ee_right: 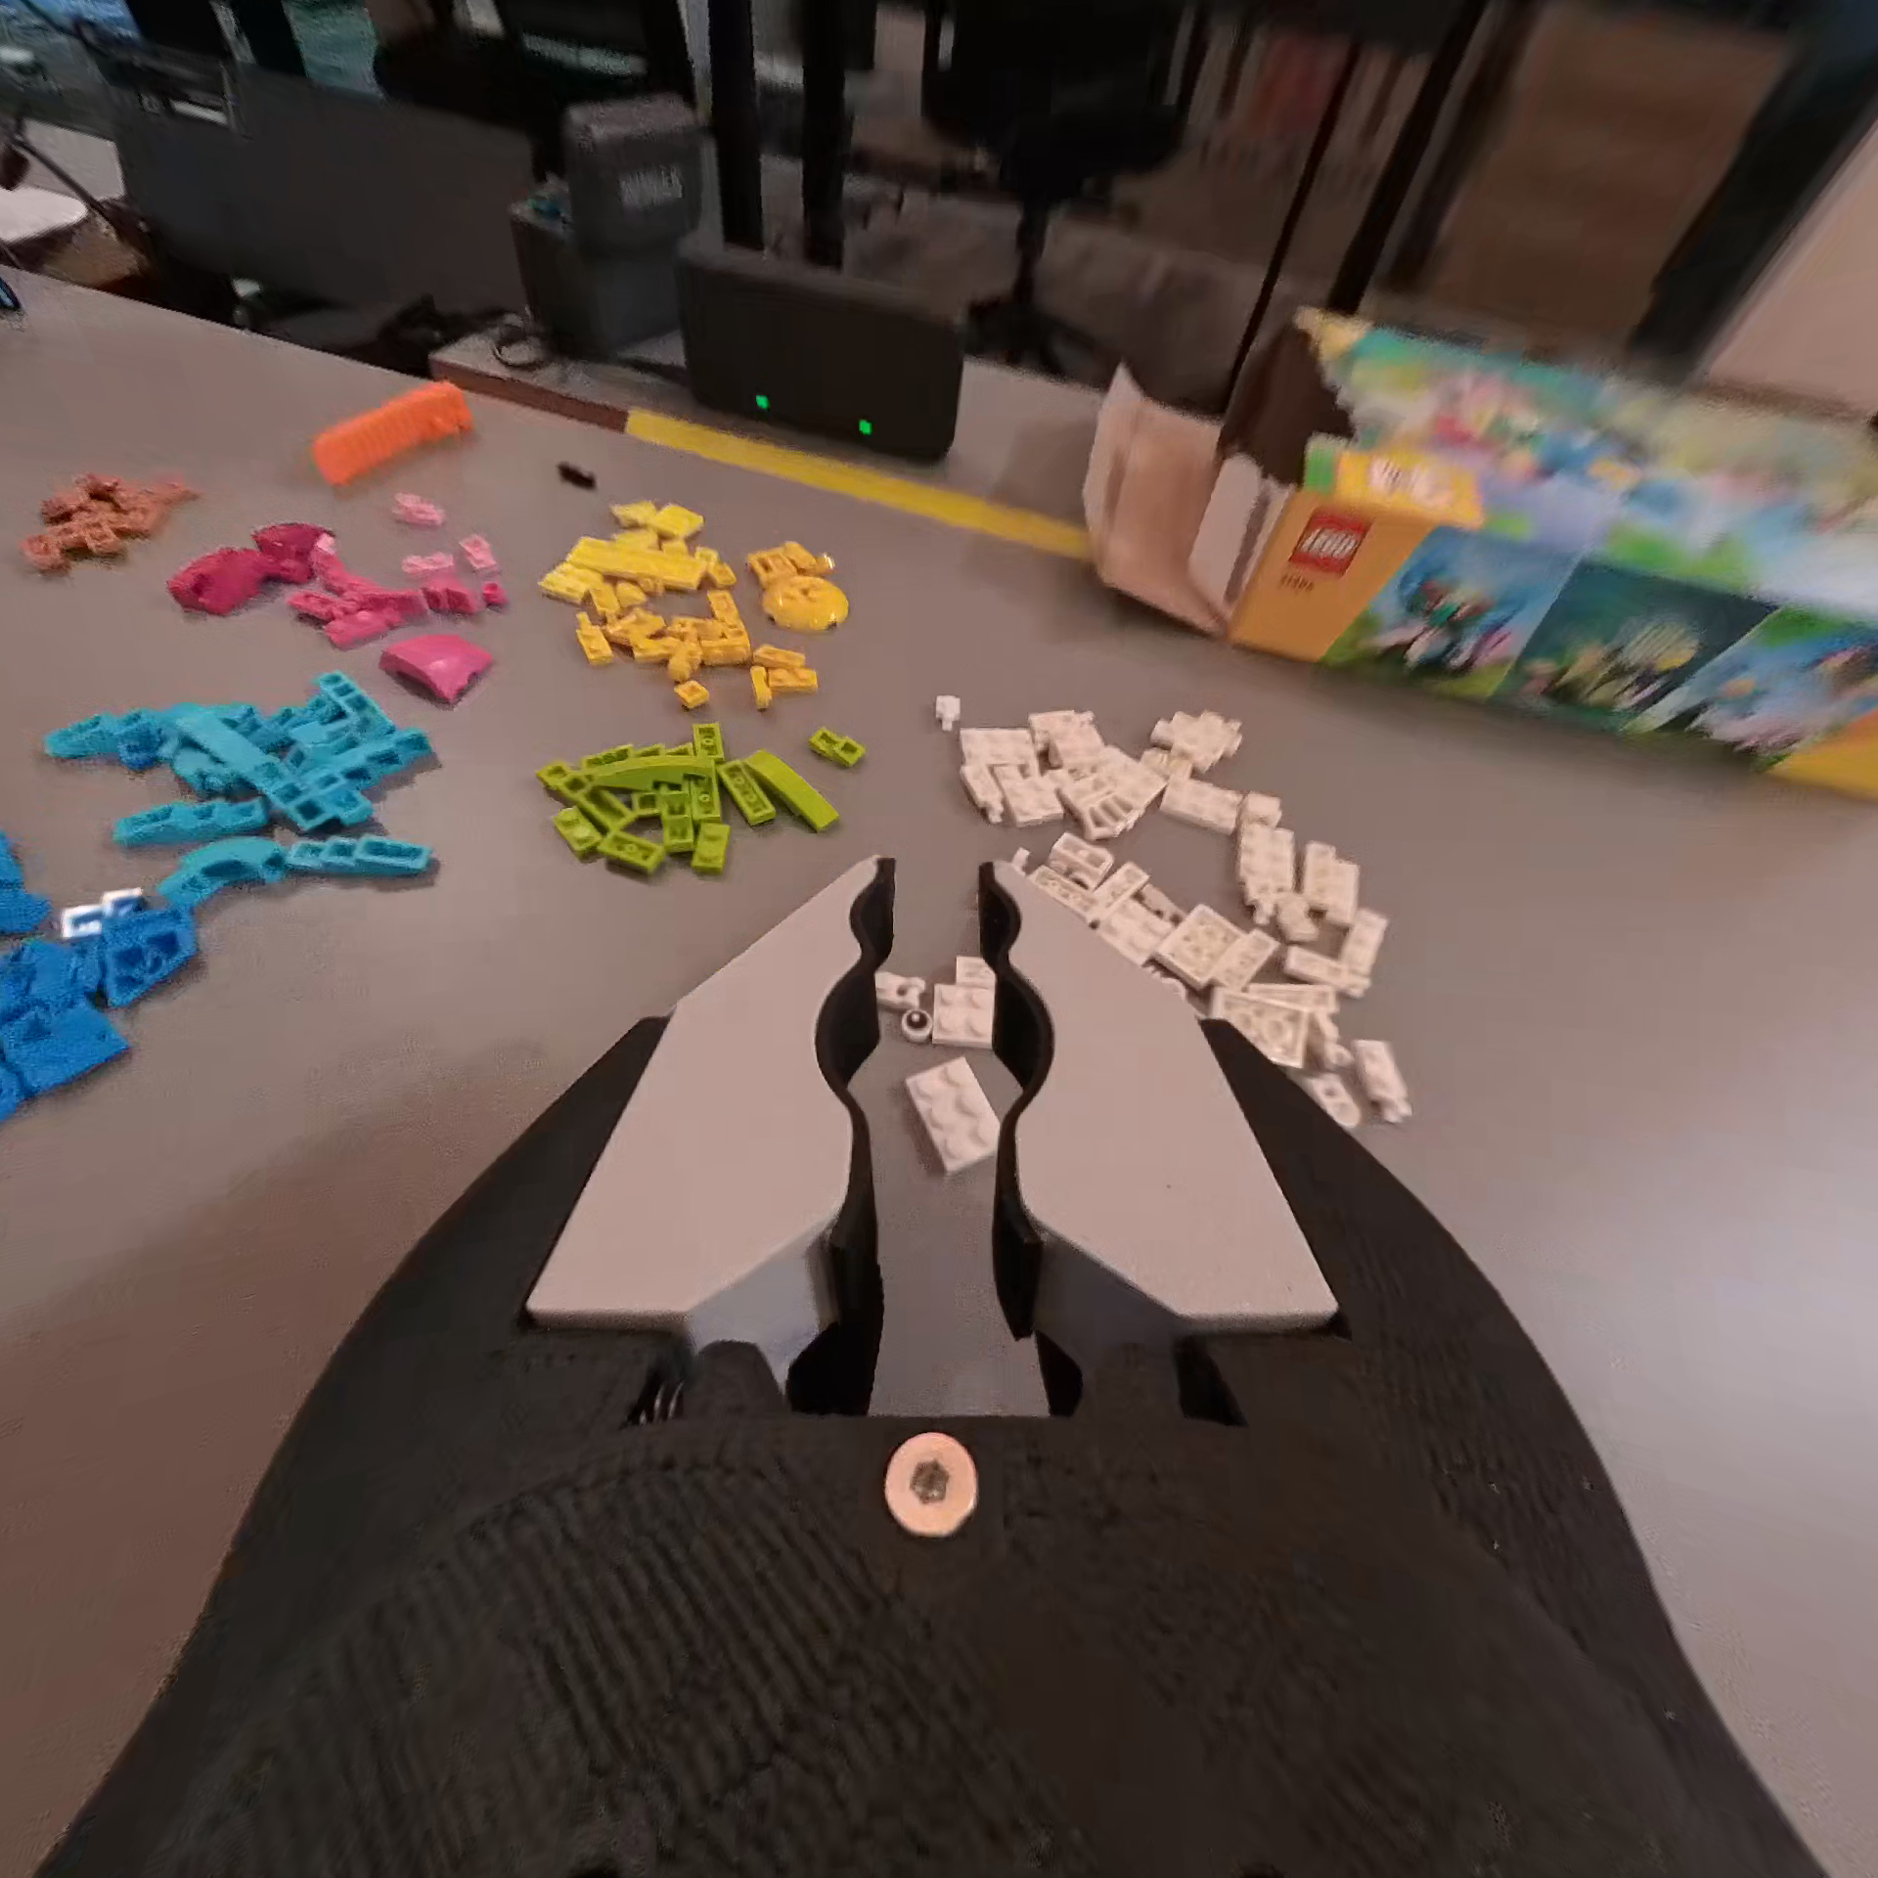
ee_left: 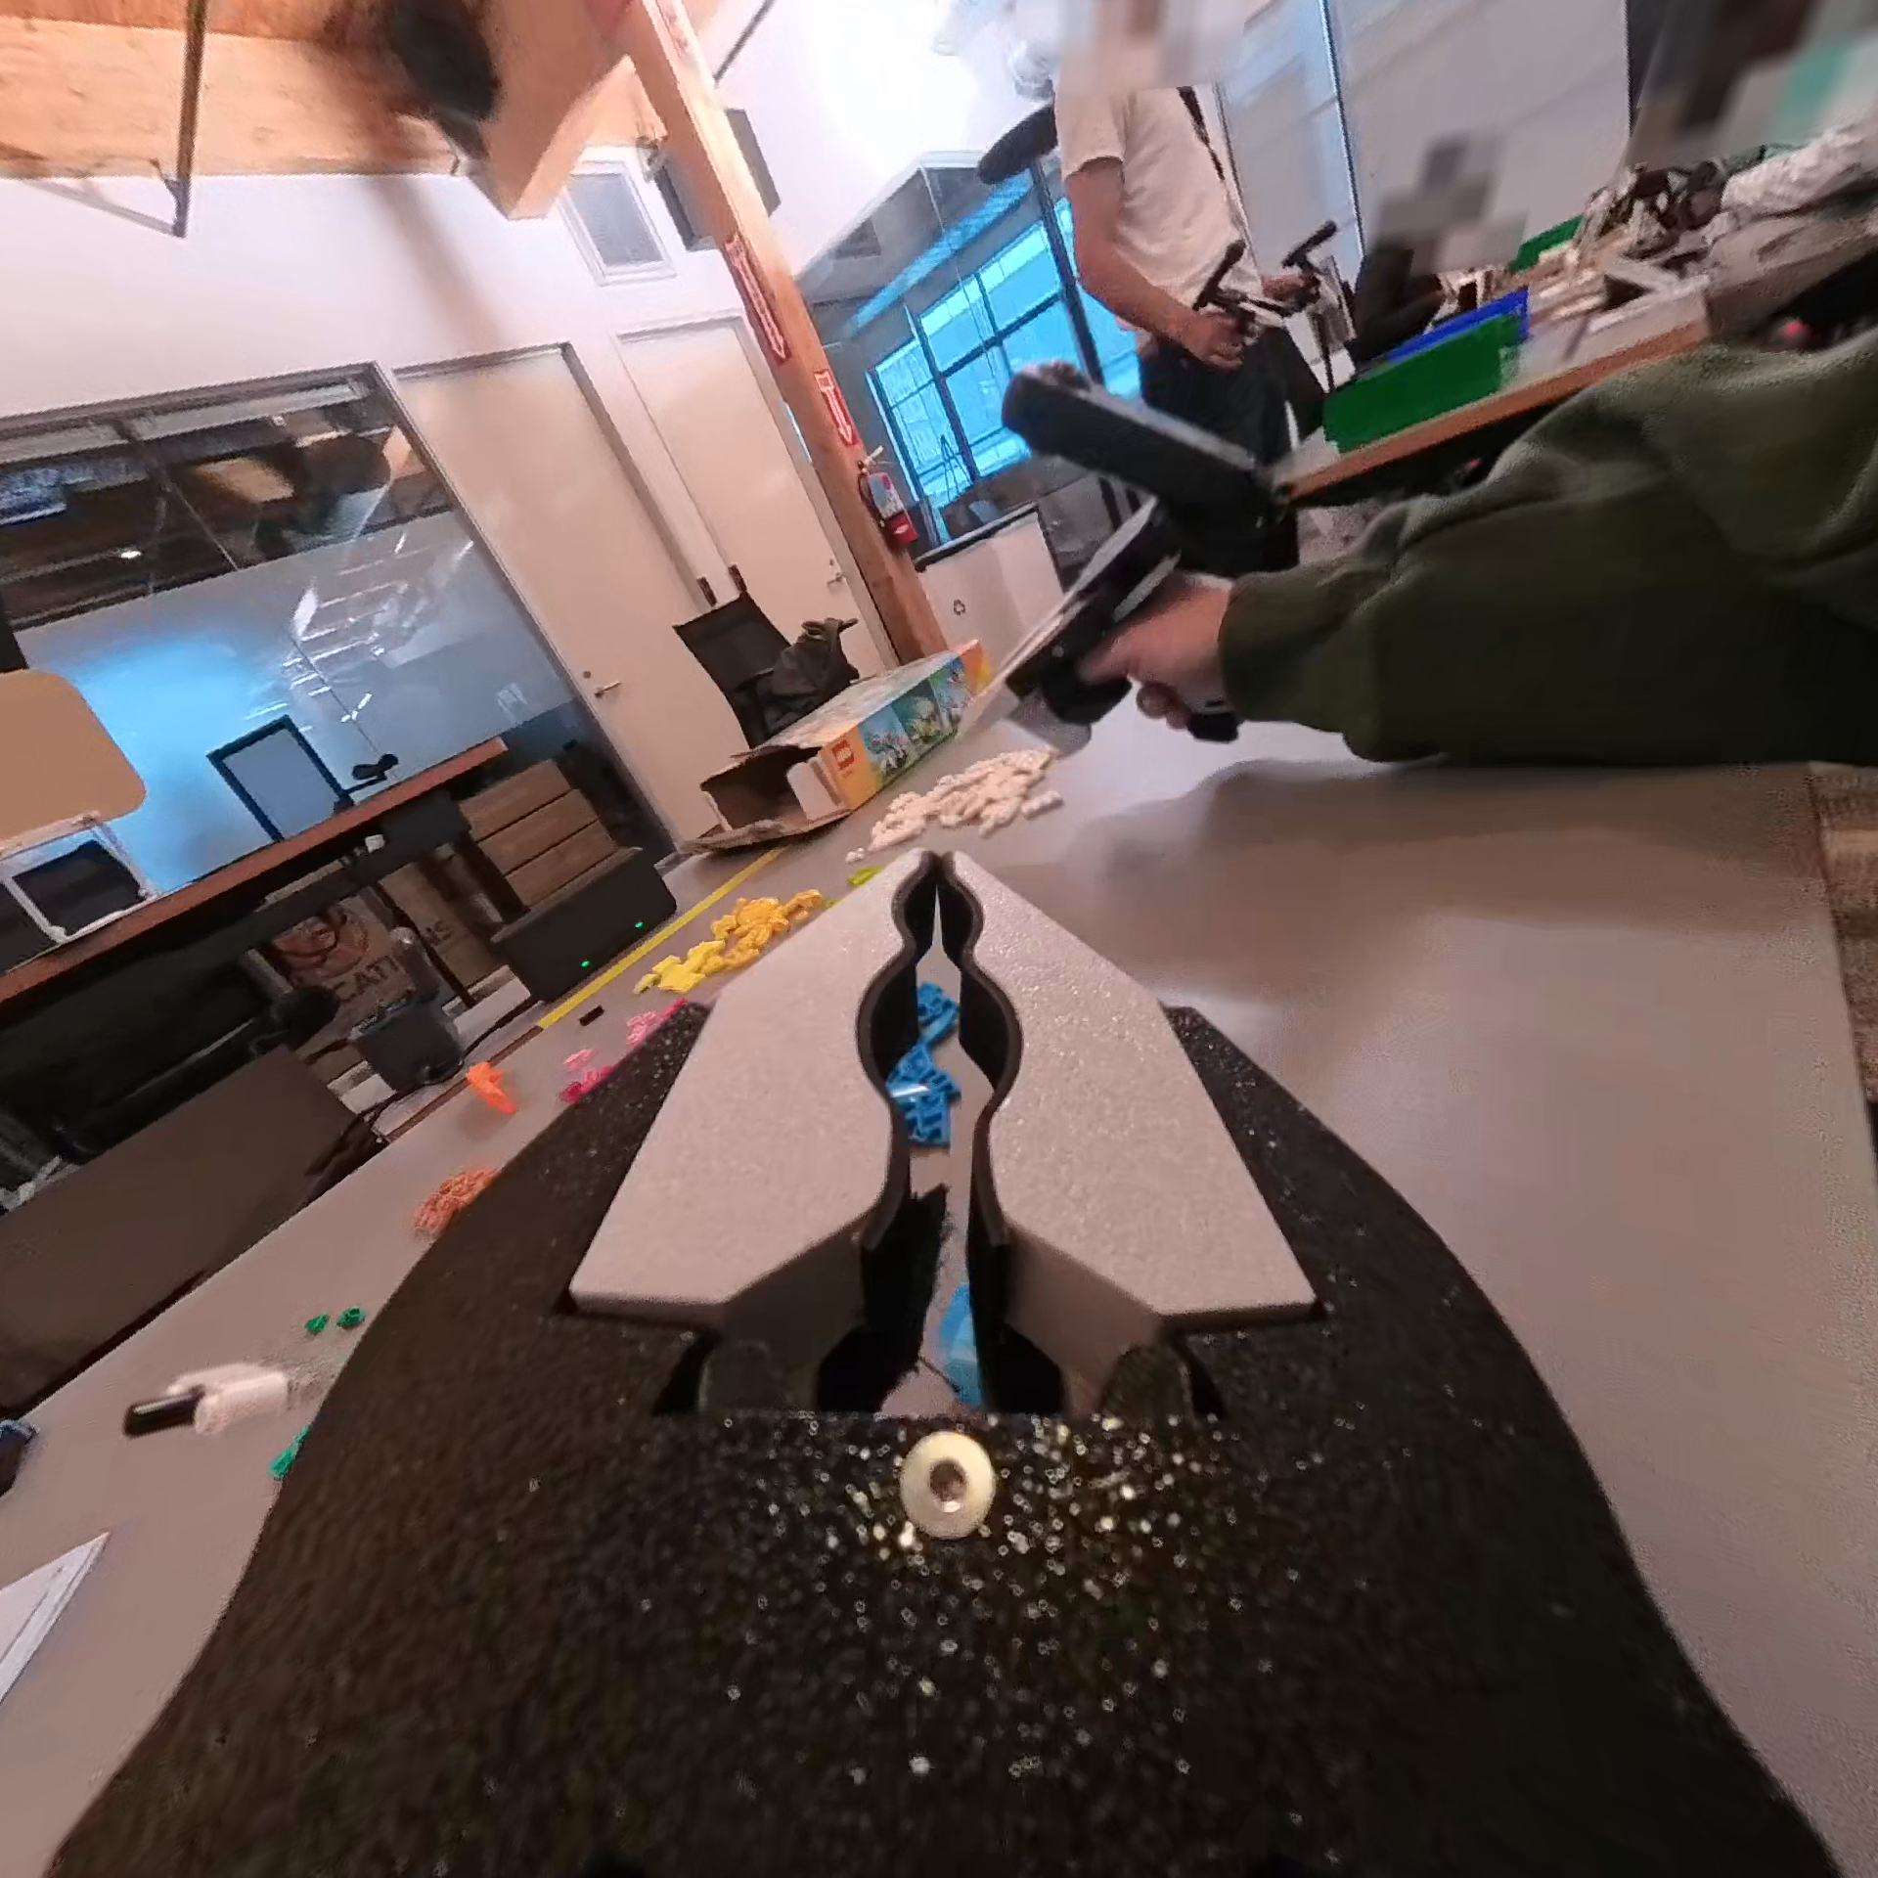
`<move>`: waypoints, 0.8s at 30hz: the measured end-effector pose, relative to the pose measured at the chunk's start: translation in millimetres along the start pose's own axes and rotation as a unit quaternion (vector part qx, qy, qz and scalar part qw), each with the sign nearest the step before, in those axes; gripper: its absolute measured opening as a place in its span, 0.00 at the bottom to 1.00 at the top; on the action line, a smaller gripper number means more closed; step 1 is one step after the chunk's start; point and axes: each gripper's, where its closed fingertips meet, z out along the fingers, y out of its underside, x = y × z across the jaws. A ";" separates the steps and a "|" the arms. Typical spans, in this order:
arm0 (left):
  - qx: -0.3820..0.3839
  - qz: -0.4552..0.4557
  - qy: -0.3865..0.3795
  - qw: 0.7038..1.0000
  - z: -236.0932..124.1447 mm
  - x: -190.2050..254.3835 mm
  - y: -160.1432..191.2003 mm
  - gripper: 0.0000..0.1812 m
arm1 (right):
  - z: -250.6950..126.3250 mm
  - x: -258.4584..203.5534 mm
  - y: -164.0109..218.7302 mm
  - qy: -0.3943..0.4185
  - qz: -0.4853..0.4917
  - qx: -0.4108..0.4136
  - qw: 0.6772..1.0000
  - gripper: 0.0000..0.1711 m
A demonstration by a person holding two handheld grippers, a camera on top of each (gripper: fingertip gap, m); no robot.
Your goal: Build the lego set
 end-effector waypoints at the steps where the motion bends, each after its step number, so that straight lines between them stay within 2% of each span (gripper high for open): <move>1: 0.003 -0.004 -0.009 1.000 0.5 -3.7 -0.5 0.00 | 9.5 3.7 3.6 -0.006 0.020 -0.022 1.000 0.09; 4: 0.018 -0.009 -0.034 0.999 -7.2 -13.6 -5.1 0.00 | 32.8 9.5 12.4 -0.023 0.051 -0.077 0.995 0.09; 7: 0.025 -0.010 -0.034 0.999 -10.1 -14.2 -7.1 0.00 | 48.4 11.2 20.8 -0.019 0.038 -0.121 0.992 0.10; 10: 0.033 -0.010 -0.040 0.999 -12.9 -17.0 -9.9 0.00 | 48.3 -30.5 5.1 -0.102 0.029 -0.093 0.990 0.11; 12: 0.035 -0.011 -0.044 0.998 -16.3 -19.7 -10.4 0.00 | 39.3 -61.4 -11.8 -0.137 -0.030 -0.061 0.988 0.10; 15: 0.038 -0.024 -0.042 0.998 -17.5 -21.5 -10.4 0.00 | 34.8 -61.9 -25.0 -0.091 -0.129 -0.062 0.985 0.09; 18: 0.041 -0.029 -0.033 0.998 -18.0 -18.7 -11.4 0.00 | 34.7 -54.3 -30.5 -0.084 -0.090 -0.048 0.991 0.08; 24: 0.040 -0.030 -0.018 0.999 -17.7 -12.7 -11.4 0.00 | 42.3 -13.6 -18.5 -0.013 -0.053 -0.043 0.998 0.09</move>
